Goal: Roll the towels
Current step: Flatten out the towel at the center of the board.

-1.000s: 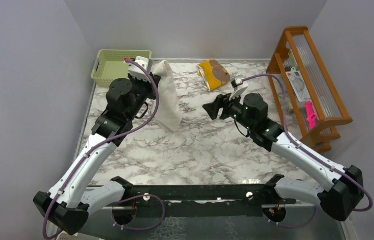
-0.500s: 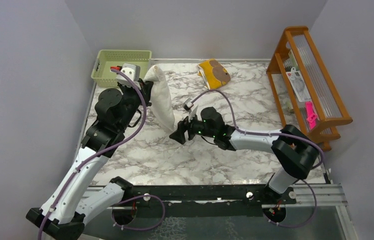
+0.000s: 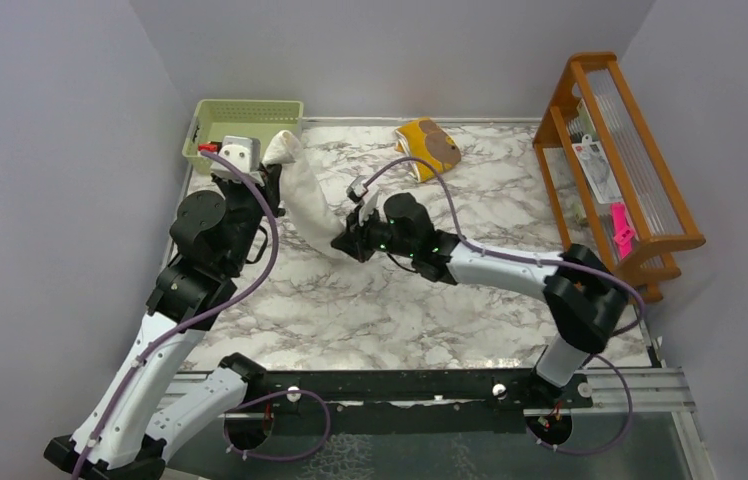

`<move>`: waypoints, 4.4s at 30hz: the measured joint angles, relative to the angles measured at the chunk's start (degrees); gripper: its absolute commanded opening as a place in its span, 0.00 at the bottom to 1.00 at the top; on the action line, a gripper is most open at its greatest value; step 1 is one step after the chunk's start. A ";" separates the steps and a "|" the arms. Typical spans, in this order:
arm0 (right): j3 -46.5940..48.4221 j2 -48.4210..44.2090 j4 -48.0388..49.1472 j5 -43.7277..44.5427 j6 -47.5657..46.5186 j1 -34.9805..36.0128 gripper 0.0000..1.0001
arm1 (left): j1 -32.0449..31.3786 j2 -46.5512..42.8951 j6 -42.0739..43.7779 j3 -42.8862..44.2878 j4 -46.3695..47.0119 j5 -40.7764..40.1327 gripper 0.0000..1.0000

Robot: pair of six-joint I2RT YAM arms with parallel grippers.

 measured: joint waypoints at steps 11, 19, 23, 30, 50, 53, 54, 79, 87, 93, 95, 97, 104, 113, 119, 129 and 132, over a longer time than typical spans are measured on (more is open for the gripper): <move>-0.61 -36.22 -20.04 11.58 -6.88 -6.23 0.01 | -0.04 -7.30 4.76 -3.13 -1.88 -1.97 0.31; 1.88 -40.17 -31.56 19.23 -6.08 -7.65 0.05 | -0.11 -12.50 3.89 -9.42 -0.96 4.09 0.67; -1.42 -36.22 -33.18 18.27 -4.04 -14.40 0.05 | -0.11 -12.35 0.42 -15.06 -0.31 4.98 0.61; -2.38 -14.88 -33.00 13.44 0.50 -31.41 0.01 | -0.11 -3.72 -6.86 -23.08 -1.73 3.43 0.57; -1.46 -12.02 -32.50 6.78 2.91 -32.04 0.01 | -27.61 34.34 -21.00 -23.76 31.23 13.68 0.62; -1.49 -12.02 -32.50 6.49 2.97 -32.04 0.01 | -29.29 43.56 -18.75 -17.64 35.15 13.62 0.63; -1.49 -12.02 -32.52 6.38 2.99 -32.04 0.01 | -29.38 46.05 -18.18 -15.91 35.89 13.62 0.63; -3.28 -20.44 -33.92 5.99 2.60 -32.17 0.01 | -17.70 40.37 -12.85 -19.61 29.70 7.28 0.00; -2.01 -31.26 -36.06 -1.73 0.85 -32.15 0.01 | -15.98 10.97 -7.80 -19.87 16.41 -1.03 0.00; -0.79 -36.65 -42.64 -12.74 -0.31 -30.93 0.08 | -16.09 -4.26 -5.44 -16.11 4.15 -2.51 0.00; -0.85 -38.71 -44.11 -18.97 -0.04 -30.21 0.12 | -16.09 -9.79 -4.48 -15.96 1.42 -0.68 0.00; -1.97 -41.27 -43.41 -24.98 1.05 -30.08 0.14 | -16.09 -13.73 -3.82 -16.20 -0.61 0.13 0.00; -4.59 -38.03 -39.50 -26.49 4.72 -31.67 0.13 | -14.51 -0.52 -2.34 -19.50 -2.10 -5.14 0.00; -3.39 -10.54 -34.25 -20.52 13.84 -44.33 0.78 | -2.71 29.57 1.11 -1.42 -7.89 -8.61 0.60; 1.36 -17.07 -38.40 -4.39 7.56 -26.95 0.74 | 1.20 30.51 5.03 4.33 -8.31 -7.34 0.63; -4.92 -18.62 -47.56 19.71 3.30 6.93 0.63 | 19.39 28.22 2.08 -4.17 -12.33 5.79 0.67; -5.38 -18.03 -51.28 24.26 2.45 9.64 0.61 | 23.67 27.58 0.09 -4.55 -12.44 9.53 0.70</move>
